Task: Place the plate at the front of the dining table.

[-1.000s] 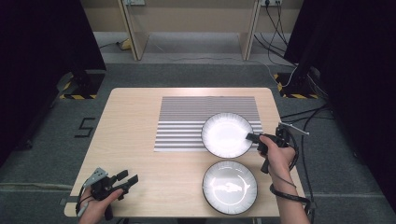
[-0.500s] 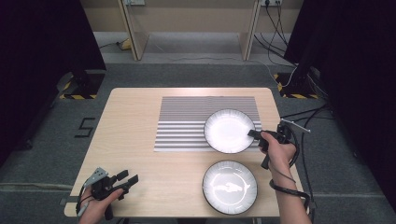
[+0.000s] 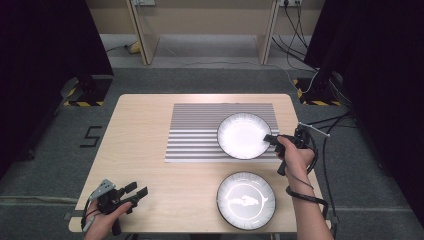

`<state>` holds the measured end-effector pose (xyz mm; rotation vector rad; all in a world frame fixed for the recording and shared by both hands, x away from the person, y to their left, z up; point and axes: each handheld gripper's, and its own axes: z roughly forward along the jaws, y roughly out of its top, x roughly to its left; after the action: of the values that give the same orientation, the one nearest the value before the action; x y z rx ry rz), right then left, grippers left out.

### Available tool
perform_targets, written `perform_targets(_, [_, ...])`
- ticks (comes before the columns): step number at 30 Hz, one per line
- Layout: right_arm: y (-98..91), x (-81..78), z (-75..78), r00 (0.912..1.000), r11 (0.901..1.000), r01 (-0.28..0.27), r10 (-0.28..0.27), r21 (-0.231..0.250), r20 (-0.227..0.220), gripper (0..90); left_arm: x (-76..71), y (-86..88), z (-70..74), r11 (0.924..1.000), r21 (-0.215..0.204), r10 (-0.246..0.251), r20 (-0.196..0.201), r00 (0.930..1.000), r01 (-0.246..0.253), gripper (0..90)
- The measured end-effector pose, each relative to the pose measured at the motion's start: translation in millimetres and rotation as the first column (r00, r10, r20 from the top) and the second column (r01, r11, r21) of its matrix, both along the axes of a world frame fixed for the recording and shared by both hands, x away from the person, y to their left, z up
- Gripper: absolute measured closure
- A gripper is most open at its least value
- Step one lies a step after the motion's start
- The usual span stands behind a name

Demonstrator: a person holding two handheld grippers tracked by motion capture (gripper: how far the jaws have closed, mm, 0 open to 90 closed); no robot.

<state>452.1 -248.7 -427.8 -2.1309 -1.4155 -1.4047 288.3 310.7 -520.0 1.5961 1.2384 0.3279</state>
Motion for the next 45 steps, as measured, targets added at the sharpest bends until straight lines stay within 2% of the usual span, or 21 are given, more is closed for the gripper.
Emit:
perform_targets(24, [5.7, 16.3, 8.0, 0.9998, 0.9996, 0.019, -0.019, 0.023, 0.010, 80.0, -0.5, 0.0, 0.1, 1.0000, -0.002, 0.003, 0.005, 1.0000, -0.003, 38.8])
perform_targets(33, [8.8, 24.2, 9.6, 0.9997, 0.9996, 0.023, -0.023, 0.018, 0.012, 80.0, -0.8, 0.5, 0.1, 1.0000, -0.006, 0.006, 0.006, 1.0000, -0.006, 38.8])
perform_targets(39, [9.0, 29.0, 10.9, 0.9995, 0.9990, 0.029, -0.029, 0.033, 0.012, 80.0, -0.7, -0.5, -0.1, 1.0000, -0.005, 0.002, 0.005, 1.0000, -0.002, 38.8])
perform_targets(45, [10.8, 34.7, 12.7, 0.9995, 0.9994, 0.027, -0.028, 0.022, 0.013, 80.0, -0.7, -0.4, -0.2, 1.0000, -0.006, 0.004, 0.005, 1.0000, -0.004, 38.8])
